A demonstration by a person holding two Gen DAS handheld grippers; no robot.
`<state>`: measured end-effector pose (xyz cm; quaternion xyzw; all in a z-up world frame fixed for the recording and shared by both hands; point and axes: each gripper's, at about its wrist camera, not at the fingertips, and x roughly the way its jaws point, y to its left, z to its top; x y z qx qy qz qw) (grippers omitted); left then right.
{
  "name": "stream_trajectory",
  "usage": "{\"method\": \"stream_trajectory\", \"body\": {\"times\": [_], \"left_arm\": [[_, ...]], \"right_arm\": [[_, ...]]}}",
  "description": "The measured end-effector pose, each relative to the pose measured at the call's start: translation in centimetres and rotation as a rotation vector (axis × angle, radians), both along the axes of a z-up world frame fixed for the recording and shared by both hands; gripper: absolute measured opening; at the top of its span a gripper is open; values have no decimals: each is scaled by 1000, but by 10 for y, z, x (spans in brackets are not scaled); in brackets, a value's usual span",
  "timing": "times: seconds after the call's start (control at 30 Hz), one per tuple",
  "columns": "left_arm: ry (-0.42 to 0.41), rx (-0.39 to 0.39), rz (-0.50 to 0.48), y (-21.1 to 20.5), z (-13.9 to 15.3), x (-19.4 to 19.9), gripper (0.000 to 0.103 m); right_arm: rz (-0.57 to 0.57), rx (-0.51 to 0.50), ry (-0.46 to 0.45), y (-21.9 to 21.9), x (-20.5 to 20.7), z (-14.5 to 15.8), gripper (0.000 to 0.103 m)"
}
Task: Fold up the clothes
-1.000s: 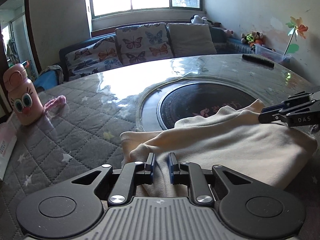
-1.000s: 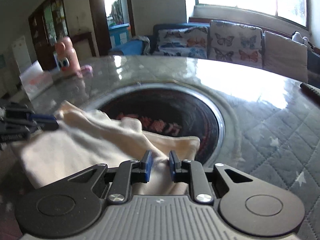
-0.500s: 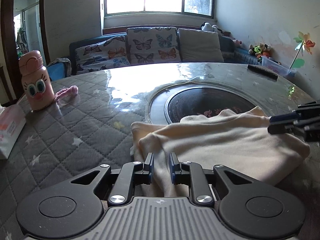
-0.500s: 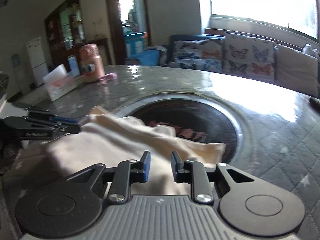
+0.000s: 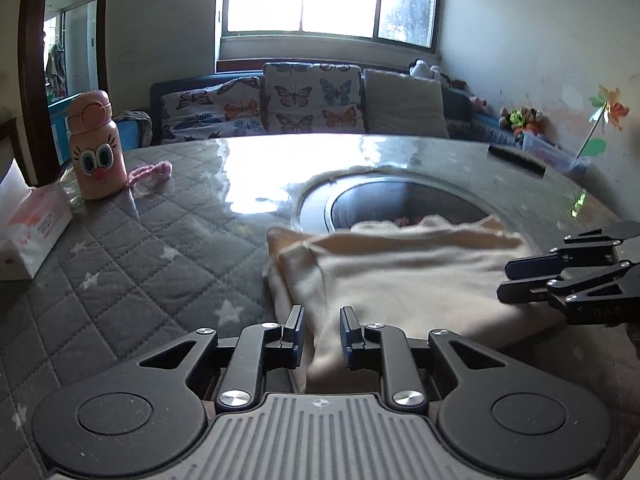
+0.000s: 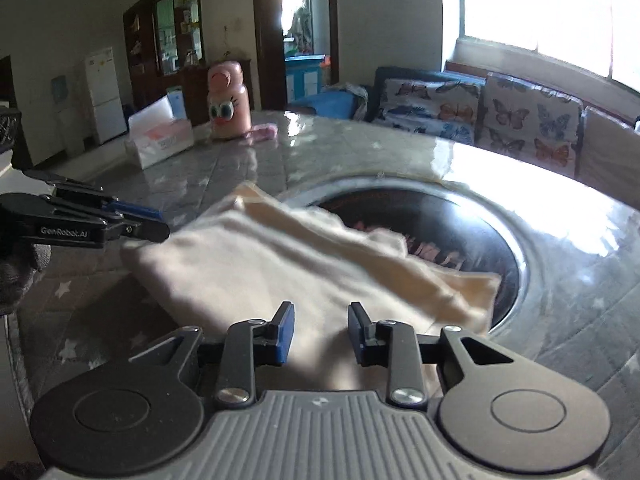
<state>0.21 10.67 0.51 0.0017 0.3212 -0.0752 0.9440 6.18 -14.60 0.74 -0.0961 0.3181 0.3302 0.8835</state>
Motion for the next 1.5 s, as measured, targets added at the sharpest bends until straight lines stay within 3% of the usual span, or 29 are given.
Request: {"method": "stream_trajectory", "body": {"times": [0.33, 0.43, 0.5, 0.57, 0.63, 0.87, 0.97, 1.17, 1.23, 1.5], "left_arm": [[8, 10, 26, 4, -3, -10, 27], [16, 2, 36, 6, -6, -12, 28], [13, 2, 48, 8, -4, -14, 35], [10, 6, 67, 11, -2, -16, 50], [6, -1, 77, 14, 1, -16, 54], [-10, -11, 104, 19, 7, -17, 84], [-19, -12, 117, 21, 10, -17, 90], [4, -45, 142, 24, 12, -10, 90], [15, -55, 146, 24, 11, -7, 90], [41, -111, 160, 28, 10, 1, 90]], "right_arm": [[63, 2, -48, 17, -17, 12, 34], [86, -21, -35, 30, -17, 4, 33], [90, -51, -26, 36, -17, -4, 33], [90, -62, -39, 39, -18, -3, 34], [89, -63, -46, 41, -18, 1, 34], [176, -72, -68, 67, -28, 6, 40], [233, -84, -75, 83, -36, 6, 40], [320, -136, -114, 108, -48, 2, 40], [344, -157, -125, 116, -51, 0, 45], [370, -212, -175, 132, -57, -8, 47]]}}
